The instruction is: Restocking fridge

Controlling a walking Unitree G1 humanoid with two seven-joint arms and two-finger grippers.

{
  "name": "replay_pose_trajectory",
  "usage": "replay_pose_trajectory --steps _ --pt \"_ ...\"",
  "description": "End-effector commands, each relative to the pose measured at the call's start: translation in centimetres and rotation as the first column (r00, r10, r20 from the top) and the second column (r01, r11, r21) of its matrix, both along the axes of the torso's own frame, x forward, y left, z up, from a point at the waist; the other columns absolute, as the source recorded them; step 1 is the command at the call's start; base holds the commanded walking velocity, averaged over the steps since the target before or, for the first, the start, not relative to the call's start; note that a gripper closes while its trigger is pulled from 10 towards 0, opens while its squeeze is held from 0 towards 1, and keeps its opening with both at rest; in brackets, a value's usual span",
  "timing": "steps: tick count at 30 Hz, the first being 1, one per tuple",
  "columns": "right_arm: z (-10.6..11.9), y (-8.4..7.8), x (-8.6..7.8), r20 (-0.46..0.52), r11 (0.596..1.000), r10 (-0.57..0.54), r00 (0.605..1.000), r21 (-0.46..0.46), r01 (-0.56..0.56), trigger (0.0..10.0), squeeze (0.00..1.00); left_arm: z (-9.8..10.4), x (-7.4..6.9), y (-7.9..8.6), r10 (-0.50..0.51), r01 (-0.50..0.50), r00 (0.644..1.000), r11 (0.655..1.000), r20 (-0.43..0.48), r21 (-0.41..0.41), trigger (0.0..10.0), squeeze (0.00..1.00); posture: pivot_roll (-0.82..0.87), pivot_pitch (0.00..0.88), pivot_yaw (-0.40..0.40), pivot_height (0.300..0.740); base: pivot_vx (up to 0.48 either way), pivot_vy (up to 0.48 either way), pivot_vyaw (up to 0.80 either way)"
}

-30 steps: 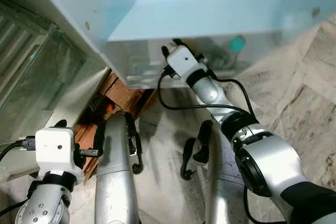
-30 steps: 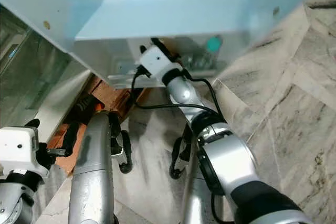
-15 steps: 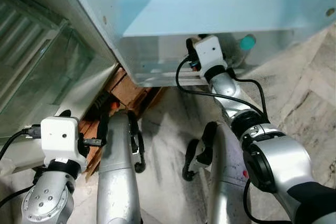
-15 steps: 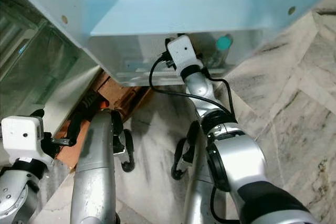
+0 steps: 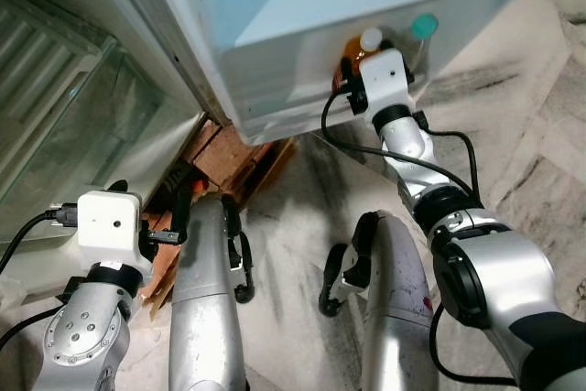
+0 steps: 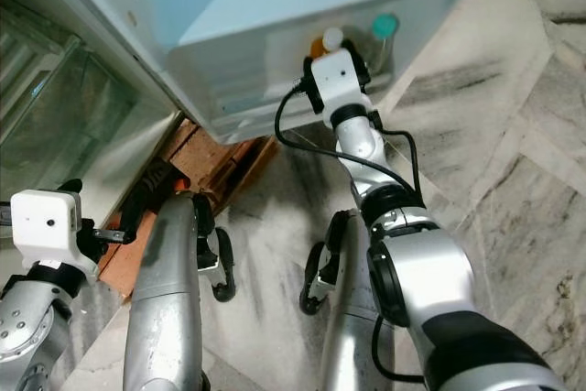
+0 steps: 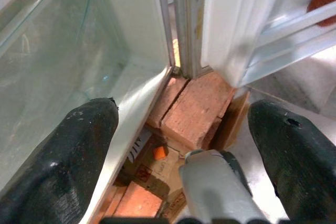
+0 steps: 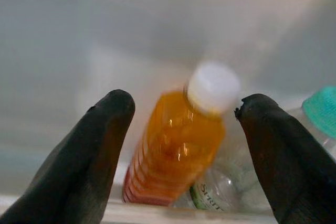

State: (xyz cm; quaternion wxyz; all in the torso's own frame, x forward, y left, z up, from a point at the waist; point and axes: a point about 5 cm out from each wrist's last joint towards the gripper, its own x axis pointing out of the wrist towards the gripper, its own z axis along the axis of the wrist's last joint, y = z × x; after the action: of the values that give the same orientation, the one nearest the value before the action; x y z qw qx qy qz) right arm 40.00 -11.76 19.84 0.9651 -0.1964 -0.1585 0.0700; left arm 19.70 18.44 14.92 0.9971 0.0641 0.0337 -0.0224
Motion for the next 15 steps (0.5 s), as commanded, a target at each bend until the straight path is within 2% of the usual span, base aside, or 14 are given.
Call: replay_pose_trajectory --steps 1,6,9,12,15 --pt "-0.2 -0.1 0.0 -0.003 1.0 -0.01 1.0 -0.007 0.01 10.0 1.0 -0.8 -0.2 0.3 0.004 -0.004 0.999 1.0 -0.031 0.007 10.0 0.0 0.19 0.41 0.023 0.583 0.0 0.0 0.0" --pt "1.2 0.5 0.2 0.038 1.0 0.026 0.999 0.009 -0.027 10.0 1.0 -0.8 0.9 0.0 -0.01 0.01 1.0 1.0 -0.006 0.001 10.0 0.0 0.18 0.377 0.023 0.583 0.0 0.0 0.0" --pt "1.3 0.7 0.2 0.035 0.999 0.045 0.998 0.022 -0.045 10.0 1.0 -0.8 1.4 -0.1 -0.013 0.013 1.0 1.0 0.002 0.0 10.0 0.0 0.17 0.357 0.021 0.583 0.0 0.0 0.0" --pt "0.8 1.0 0.0 0.007 0.995 0.078 0.997 0.057 -0.078 10.0 1.0 -0.8 2.2 -0.2 -0.022 0.022 1.0 1.0 0.019 0.0 10.0 0.0 0.15 0.318 0.019 0.583 0.0 0.0 0.0" --pt "-1.2 1.2 -0.4 -0.076 0.988 0.106 0.991 0.12 -0.097 10.0 1.0 -1.0 3.4 -0.5 -0.035 0.035 0.999 0.999 0.038 -0.006 10.0 0.0 0.12 0.275 0.02 0.583 0.0 0.0 0.0"
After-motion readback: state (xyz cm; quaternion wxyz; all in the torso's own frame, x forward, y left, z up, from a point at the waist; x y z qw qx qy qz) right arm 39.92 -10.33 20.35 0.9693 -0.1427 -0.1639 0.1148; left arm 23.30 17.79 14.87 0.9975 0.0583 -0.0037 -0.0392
